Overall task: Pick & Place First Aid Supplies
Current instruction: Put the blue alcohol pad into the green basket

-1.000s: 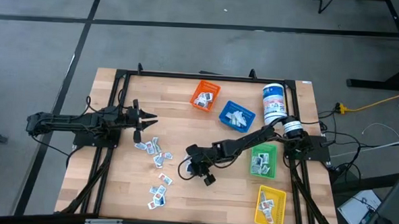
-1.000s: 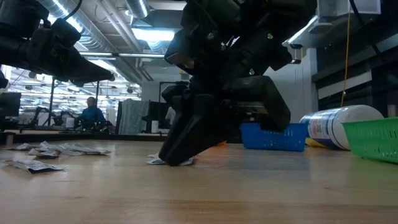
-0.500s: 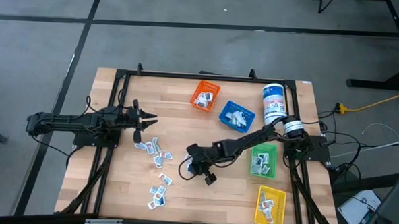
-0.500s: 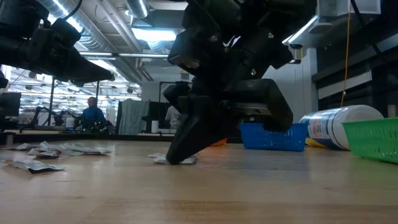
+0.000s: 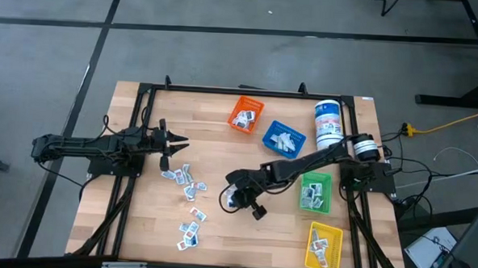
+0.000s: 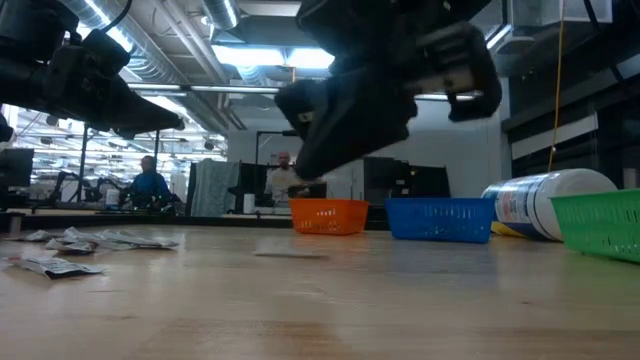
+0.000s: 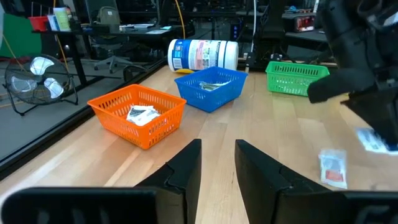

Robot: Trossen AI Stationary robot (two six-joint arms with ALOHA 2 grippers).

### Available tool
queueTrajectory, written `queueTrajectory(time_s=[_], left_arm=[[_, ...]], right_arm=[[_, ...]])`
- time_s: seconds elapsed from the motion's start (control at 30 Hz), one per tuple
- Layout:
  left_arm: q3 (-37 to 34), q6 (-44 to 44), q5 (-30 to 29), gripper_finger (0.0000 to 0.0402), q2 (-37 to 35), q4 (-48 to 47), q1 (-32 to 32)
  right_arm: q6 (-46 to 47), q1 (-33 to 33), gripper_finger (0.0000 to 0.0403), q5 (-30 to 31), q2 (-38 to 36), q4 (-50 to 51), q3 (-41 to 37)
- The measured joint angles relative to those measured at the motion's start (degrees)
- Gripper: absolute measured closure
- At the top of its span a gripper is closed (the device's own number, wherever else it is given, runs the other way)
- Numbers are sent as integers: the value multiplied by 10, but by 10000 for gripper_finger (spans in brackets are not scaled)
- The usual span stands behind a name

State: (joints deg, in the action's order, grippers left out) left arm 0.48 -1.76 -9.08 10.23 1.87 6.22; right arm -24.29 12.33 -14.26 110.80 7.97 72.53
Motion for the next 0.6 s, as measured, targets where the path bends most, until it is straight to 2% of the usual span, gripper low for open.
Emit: queueTrajectory(time_s=[0.13, 0.27, 0.4, 0.5, 0.6], left_arm=[[0, 0, 0, 309, 0, 0, 0], [0, 0, 0, 311, 0, 0, 0], [0, 0, 0, 309, 0, 0, 0], [0, 0, 0, 309, 0, 0, 0], [0, 0, 0, 311, 0, 0, 0]], right_arm=[[13, -4, 401, 3, -18, 35, 0], [19, -5, 401, 37, -39, 80, 0], [16, -3, 402, 36, -65, 124, -3], [14, -3, 402, 21, -105, 115, -37], [18, -3, 402, 35, -158, 93, -88]])
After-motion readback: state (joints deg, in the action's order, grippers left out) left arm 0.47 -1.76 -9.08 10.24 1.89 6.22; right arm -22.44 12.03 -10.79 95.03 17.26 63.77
